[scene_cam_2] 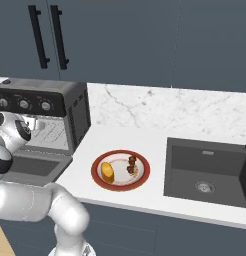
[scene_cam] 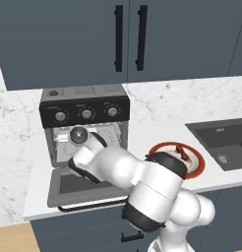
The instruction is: Pick up the kebab skewer and baguette bread, and place them inside the toaster oven. Close the toaster oven door and start by setting the timer.
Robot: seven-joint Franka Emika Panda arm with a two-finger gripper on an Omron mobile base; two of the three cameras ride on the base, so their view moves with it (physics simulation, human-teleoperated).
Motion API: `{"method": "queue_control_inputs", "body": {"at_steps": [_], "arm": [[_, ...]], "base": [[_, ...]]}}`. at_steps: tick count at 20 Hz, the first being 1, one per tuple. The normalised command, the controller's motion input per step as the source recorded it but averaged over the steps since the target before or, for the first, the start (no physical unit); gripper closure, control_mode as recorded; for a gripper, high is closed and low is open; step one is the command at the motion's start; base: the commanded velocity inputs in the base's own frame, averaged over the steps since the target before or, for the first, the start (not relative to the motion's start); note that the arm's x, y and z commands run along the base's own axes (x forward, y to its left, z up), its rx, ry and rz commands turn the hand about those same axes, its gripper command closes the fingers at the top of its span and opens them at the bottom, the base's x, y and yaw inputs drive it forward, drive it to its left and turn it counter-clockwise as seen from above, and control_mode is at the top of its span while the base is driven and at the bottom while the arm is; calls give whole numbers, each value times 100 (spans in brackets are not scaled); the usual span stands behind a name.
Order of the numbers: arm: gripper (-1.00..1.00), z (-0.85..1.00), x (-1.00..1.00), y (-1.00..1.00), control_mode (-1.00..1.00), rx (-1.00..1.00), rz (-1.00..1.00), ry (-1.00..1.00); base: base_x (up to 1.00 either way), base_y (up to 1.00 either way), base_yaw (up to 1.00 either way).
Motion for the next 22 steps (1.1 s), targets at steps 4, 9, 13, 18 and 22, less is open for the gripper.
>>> {"method": "queue_control_inputs", "body": {"at_steps": [4,9,13,18,22], "arm": [[-100,-52,-97,0,-100,0,0,18],[-100,-35,-100,-2,-100,0,0,21],[-100,-23,-98,-7,-100,0,0,28],[-100,-7,-84,-19,-100,0,0,37],[-100,58,-44,-57,-100,0,0,17]], "base": [[0,0,0],[0,0,0],[0,0,0],[0,0,0],[0,0,0]]}}
